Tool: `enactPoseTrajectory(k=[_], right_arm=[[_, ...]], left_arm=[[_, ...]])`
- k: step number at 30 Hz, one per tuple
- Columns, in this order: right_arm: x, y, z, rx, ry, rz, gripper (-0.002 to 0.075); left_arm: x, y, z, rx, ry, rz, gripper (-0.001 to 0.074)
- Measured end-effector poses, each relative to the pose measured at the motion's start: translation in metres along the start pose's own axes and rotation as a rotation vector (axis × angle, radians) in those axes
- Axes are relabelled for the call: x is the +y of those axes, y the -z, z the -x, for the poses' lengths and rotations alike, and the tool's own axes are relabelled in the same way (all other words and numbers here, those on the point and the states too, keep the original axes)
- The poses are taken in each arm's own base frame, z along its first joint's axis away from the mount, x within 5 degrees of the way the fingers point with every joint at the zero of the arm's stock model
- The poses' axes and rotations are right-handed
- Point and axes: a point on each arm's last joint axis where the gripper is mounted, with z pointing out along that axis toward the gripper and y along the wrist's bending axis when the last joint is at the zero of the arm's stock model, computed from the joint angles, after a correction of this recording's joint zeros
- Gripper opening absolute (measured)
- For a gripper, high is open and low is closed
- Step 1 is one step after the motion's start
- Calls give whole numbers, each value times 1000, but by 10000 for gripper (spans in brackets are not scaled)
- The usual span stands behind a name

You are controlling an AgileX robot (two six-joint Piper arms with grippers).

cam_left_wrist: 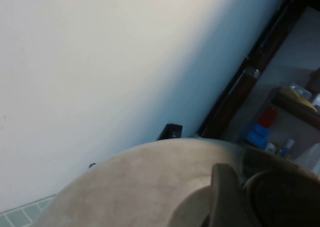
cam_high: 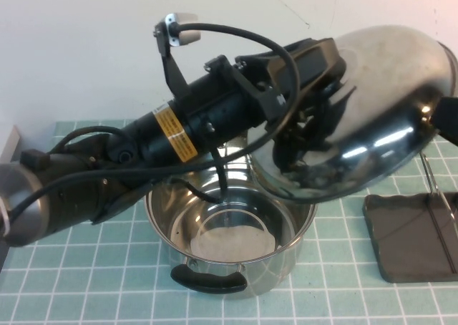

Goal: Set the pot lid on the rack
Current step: Hand over the pot lid, then place the pot lid on the pot rack

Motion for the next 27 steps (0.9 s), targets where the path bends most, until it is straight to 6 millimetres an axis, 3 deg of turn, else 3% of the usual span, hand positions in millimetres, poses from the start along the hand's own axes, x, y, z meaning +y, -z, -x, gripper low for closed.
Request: enactPoseTrajectory(k=[11, 16, 22, 27], right_arm=[[0, 0, 1, -10, 33, -2, 309], [2, 0, 2, -20, 72, 14, 125], [-2, 0, 3, -24, 243, -29, 128], [-5, 0, 2, 11, 350, -65, 128]], left_arm=[[-35, -23, -36, 72, -40, -105, 320], [-30, -23, -38, 90, -68, -76, 337], [-21, -16, -29, 99, -78, -71, 512], [-3, -1, -12, 114, -86, -45, 489]])
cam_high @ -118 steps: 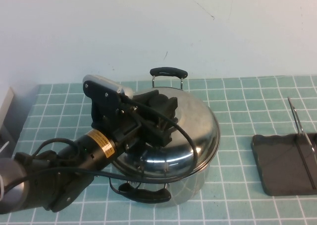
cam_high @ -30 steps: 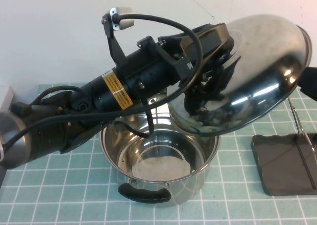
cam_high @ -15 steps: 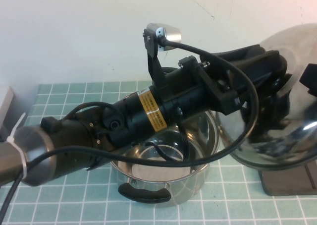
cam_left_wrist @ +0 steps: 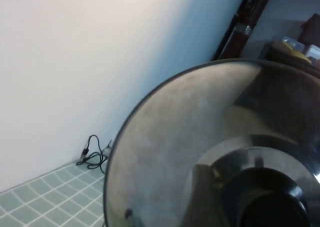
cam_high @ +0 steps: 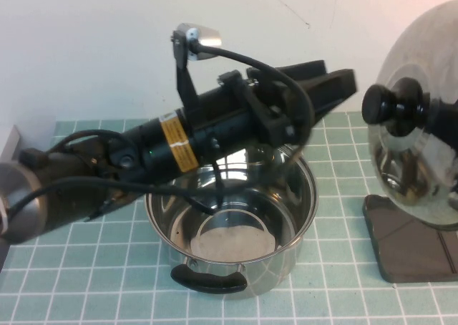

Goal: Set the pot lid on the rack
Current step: Place the pot lid on the pot rack

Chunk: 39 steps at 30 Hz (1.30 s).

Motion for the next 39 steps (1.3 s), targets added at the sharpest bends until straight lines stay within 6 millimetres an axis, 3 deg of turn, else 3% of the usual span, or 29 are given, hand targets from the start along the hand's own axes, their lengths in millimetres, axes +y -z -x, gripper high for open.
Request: enactPoseTrajectory(k=[3, 7, 10, 17, 24, 28, 35, 39], right_arm=[[0, 0, 0, 70, 94, -23, 128], [1, 2, 6, 157, 211, -67, 128], [-4, 5, 6, 238, 279, -145, 128], [-27, 4, -2, 387, 315, -299, 128], [-56, -14, -11, 454, 263, -351, 128], [-73, -24, -19, 490, 229, -379, 128], [-90, -33, -26, 520, 199, -412, 133], [-92, -34, -25, 510, 200, -423, 192]], left_arm=[[12, 14, 7, 40, 34, 25, 385], [24, 36, 16, 129, 21, 64, 108], [23, 50, 25, 197, -57, 93, 33], [0, 71, 57, 292, -349, 413, 3], [-51, 89, 89, 245, -587, 657, 1], [-65, 99, 87, 244, -617, 683, 1], [-63, 105, 78, 283, -632, 701, 1], [-62, 106, 77, 291, -634, 706, 1]])
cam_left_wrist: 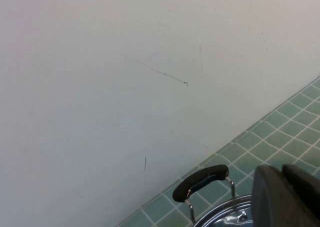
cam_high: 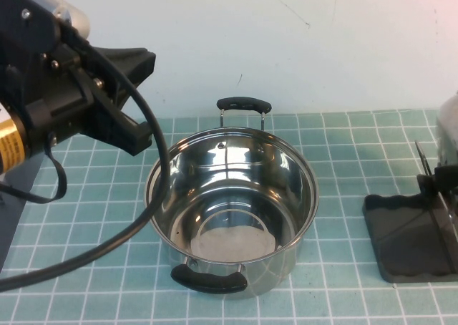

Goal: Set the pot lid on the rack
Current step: Place the pot lid on the pot rack

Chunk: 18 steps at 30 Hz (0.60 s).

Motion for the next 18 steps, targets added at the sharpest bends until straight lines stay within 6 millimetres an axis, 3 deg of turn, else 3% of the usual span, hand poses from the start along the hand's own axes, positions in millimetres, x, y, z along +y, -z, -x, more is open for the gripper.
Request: enactPoseTrajectory(k=[7, 18], right_arm=[[0, 6, 0, 1, 30, -25, 267], [16, 61, 1, -66, 86, -123, 270]], left_arm=[[0, 0, -1, 3, -3, 0, 0], [-3, 0, -5, 17, 17, -32, -1]])
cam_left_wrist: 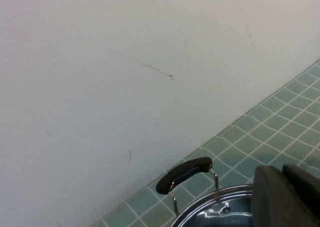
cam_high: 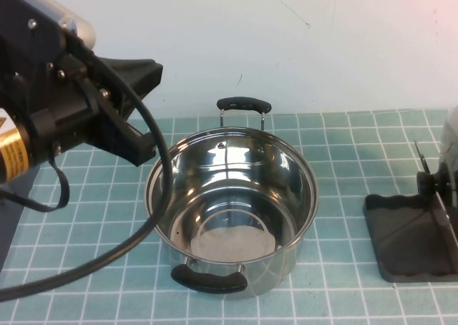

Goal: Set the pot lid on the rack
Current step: Place the pot lid on the pot rack

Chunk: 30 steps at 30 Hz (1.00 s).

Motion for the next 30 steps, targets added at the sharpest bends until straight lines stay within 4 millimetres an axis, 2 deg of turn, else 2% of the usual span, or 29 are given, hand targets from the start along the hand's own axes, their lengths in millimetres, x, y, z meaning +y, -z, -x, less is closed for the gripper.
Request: enactPoseTrajectory(k=[4, 7, 11, 15, 17, 20, 25, 30], right_arm=[[10, 26, -2, -35, 8, 2, 269], [17, 54, -3, -106, 14, -32, 269], [30, 94, -10, -236, 44, -80, 237], [43, 129, -19, -372, 79, -113, 122], [48, 139, -26, -417, 92, -124, 59], [55, 150, -40, -484, 123, -148, 15], [65, 161, -60, -579, 192, -169, 0], [70, 163, -75, -625, 212, -169, -1]], left_arm=[[-1, 0, -7, 17, 10, 2, -1], [-1, 7, -15, 28, 20, 38, -1], [-1, 30, -33, 29, 68, 153, -1], [-8, 63, -52, -14, 164, 239, -1], [-15, 80, -66, -37, 223, 254, -1], [-23, 100, -89, -59, 276, 276, -1], [-29, 127, -119, -128, 307, 368, -1], [-37, 137, -141, -151, 307, 353, -1]])
